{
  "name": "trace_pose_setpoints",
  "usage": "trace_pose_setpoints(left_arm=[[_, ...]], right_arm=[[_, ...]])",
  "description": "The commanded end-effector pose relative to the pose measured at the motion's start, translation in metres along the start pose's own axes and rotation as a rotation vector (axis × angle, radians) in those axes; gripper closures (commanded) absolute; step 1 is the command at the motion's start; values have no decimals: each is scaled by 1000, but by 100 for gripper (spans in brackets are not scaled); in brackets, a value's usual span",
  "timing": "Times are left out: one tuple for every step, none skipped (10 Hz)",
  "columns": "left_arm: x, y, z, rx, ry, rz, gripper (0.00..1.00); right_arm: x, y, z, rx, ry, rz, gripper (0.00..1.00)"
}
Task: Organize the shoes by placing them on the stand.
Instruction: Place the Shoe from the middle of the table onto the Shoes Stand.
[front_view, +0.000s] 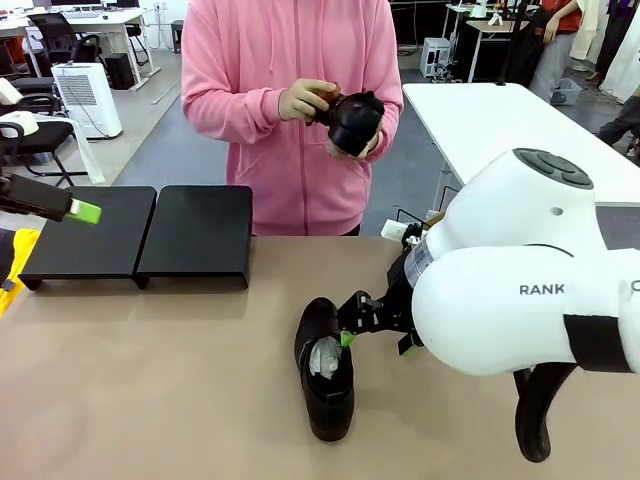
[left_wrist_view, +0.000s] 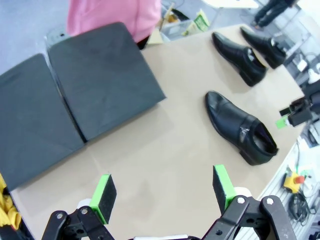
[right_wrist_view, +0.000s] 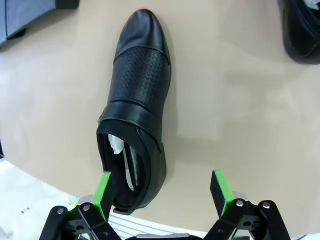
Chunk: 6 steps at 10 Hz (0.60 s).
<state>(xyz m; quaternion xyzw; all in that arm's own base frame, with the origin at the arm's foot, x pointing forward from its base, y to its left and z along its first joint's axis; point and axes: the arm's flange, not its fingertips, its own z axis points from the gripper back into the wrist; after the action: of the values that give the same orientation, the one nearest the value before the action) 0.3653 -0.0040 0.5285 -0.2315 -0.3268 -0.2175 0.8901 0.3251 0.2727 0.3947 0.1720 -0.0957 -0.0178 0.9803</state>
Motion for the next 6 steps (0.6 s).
trace_pose_setpoints(left_arm=[[-17, -76, -39, -108, 35, -86, 0], [-25, -111, -51, -92, 53, -83, 0], [-31, -139, -58, -67, 65, -29, 0], [-37, -166, -67, -34, 91, 3, 0], [-45, -193, -83, 30, 199, 29, 0], [-55, -212, -93, 105, 299, 51, 0]], right_arm=[[-8, -38, 37, -63, -102, -155, 0], [-5, -66, 56, -102, -157, -249, 0], [-2, -92, 67, -112, -174, -313, 0], [0, -112, 74, -128, -186, -359, 0], [4, -133, 78, -151, -195, -416, 0], [4, -152, 80, -177, -187, -481, 0]])
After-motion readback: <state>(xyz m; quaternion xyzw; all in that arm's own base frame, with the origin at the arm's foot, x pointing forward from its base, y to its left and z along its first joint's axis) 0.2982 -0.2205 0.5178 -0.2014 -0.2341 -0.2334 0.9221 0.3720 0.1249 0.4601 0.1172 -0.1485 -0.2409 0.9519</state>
